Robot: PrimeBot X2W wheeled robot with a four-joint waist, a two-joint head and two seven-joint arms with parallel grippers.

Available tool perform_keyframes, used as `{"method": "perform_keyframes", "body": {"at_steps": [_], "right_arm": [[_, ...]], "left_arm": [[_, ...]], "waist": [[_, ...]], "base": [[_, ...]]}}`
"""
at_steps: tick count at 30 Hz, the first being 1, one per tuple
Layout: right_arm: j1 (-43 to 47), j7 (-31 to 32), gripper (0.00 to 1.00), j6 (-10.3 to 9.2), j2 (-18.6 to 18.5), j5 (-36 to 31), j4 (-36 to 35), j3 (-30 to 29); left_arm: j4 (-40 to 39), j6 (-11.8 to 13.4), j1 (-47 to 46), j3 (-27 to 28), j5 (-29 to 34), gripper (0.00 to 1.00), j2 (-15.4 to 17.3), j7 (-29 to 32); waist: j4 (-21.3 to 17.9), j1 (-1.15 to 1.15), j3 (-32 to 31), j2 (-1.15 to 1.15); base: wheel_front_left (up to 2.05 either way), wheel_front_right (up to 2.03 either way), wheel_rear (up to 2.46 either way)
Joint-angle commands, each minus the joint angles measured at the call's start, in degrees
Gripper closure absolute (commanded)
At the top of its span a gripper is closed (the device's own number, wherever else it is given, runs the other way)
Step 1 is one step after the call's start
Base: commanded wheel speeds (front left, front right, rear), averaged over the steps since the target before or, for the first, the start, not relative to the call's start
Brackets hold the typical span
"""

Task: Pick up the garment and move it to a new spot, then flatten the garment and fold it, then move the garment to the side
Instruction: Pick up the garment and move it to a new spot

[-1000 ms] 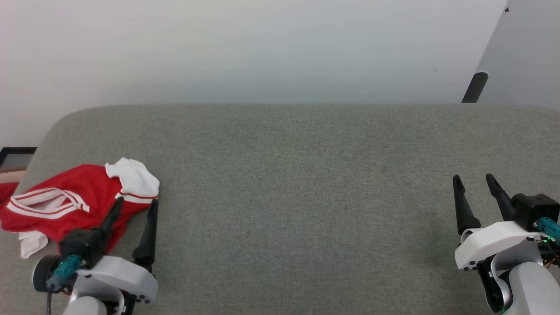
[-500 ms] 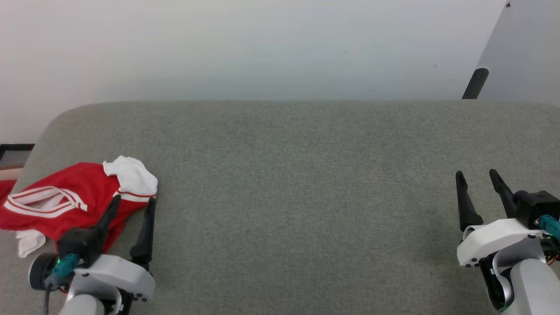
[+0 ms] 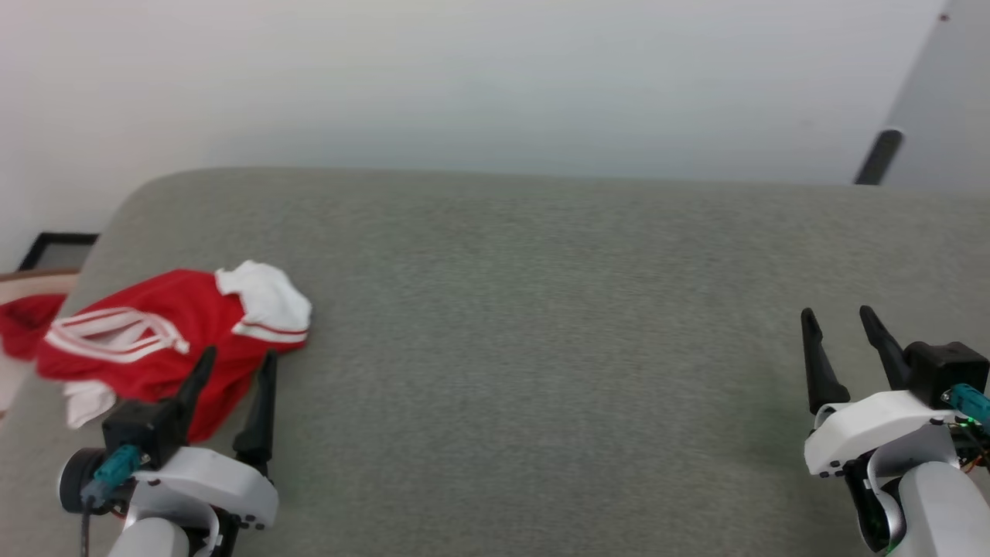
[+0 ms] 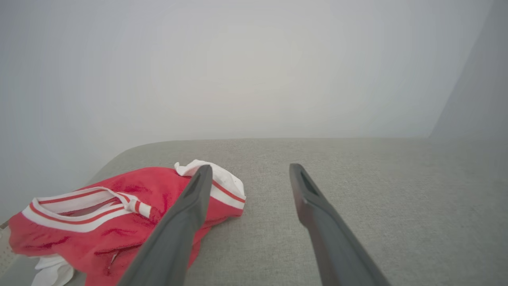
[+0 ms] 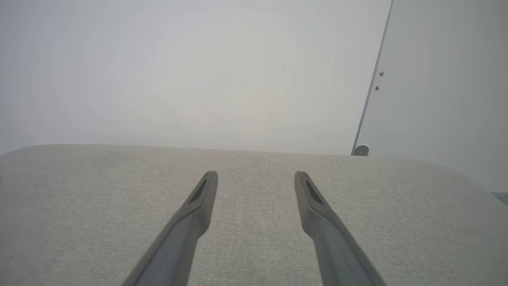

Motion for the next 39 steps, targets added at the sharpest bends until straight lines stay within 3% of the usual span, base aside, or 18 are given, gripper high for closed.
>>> {"method": "perform_keyframes", "body": {"at_steps": [1,21,31,39], "right_arm": [[0.1,-0.4,0.0,0.04,0.0,0.2,0.2,0.4],[-2.2,-1.3,0.0,0.03,-0.8,4.9,2.7,9.0],[-10.1,-1.1,0.0,0.03,0.9,6.4,7.1,18.6],[-13.9,-2.0,0.0,0.03,0.9,8.6,11.1,22.6]], "left_arm": [[0.3,-0.1,-0.5,0.4,0.4,0.0,-0.1,0.0],[2.9,-0.1,-0.2,6.0,4.5,0.0,-4.3,0.0],[-0.1,0.2,3.0,14.4,3.4,0.0,-7.0,0.0],[-1.2,0.0,4.2,17.1,3.9,0.0,-8.5,0.0]], "waist": [[2.5,0.0,-0.2,0.0],[27.7,0.0,0.4,0.0],[29.6,0.0,3.9,0.0],[29.7,0.0,5.0,0.0]], "base": [[0.0,0.0,0.0],[0.0,0.0,0.0],[0.0,0.0,0.0],[0.0,0.0,0.0]]}}
